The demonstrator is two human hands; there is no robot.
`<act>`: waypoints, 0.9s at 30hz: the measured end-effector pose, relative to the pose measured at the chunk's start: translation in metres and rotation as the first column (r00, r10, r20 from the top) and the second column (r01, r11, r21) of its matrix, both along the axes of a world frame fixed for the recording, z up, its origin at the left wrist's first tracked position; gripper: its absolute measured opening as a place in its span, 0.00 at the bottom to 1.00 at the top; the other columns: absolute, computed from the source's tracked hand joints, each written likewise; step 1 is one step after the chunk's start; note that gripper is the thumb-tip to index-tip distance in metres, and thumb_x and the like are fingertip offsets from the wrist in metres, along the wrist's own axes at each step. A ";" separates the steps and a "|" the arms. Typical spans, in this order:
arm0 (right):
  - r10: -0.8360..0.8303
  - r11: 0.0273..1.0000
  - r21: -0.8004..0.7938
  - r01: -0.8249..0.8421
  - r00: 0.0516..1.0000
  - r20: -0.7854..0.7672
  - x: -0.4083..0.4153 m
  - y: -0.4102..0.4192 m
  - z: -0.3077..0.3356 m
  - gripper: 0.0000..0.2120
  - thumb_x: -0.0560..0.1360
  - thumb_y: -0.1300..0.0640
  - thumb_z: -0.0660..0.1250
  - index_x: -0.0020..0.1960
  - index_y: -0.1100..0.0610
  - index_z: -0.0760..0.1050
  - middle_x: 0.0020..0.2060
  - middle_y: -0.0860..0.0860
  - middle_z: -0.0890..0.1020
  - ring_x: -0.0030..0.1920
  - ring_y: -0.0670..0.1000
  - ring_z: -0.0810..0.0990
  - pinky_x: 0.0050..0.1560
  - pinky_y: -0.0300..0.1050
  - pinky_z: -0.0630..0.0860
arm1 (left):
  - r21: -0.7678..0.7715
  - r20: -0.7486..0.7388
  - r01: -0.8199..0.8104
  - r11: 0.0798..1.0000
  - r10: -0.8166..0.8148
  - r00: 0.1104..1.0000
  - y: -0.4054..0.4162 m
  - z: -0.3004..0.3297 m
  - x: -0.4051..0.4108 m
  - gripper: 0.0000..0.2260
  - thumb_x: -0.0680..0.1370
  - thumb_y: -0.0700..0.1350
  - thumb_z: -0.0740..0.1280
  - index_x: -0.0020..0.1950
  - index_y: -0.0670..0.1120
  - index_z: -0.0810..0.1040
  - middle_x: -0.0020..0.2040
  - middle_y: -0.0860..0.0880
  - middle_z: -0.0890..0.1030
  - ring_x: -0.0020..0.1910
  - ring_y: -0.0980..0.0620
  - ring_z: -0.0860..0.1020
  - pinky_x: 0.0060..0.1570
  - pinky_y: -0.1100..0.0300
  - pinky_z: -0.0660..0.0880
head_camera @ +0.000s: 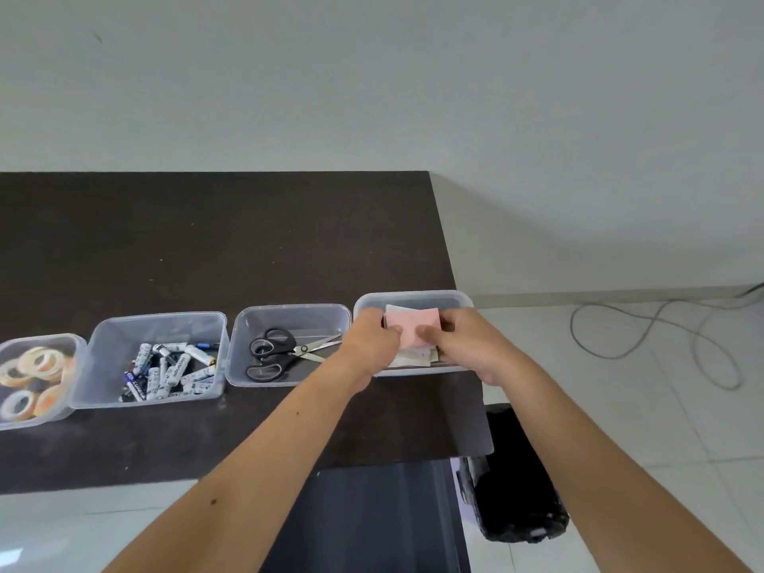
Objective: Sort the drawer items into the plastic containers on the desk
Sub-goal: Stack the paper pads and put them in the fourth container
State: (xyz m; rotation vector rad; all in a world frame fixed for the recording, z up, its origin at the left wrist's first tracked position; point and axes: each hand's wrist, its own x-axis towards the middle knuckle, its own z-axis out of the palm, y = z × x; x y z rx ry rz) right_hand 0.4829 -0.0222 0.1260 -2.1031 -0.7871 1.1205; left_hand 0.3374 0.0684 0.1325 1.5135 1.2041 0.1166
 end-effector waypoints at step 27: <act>-0.095 0.994 0.091 0.066 0.931 0.353 -0.019 0.022 0.021 0.23 0.79 0.53 0.73 0.72 0.55 0.75 0.66 0.52 0.84 0.62 0.55 0.84 0.60 0.48 0.80 | 0.226 -0.012 -0.118 0.967 0.124 0.992 -0.004 0.018 0.015 0.14 0.85 0.40 0.64 0.71 0.42 0.73 0.64 0.43 0.80 0.49 0.51 0.77 0.46 0.61 0.73</act>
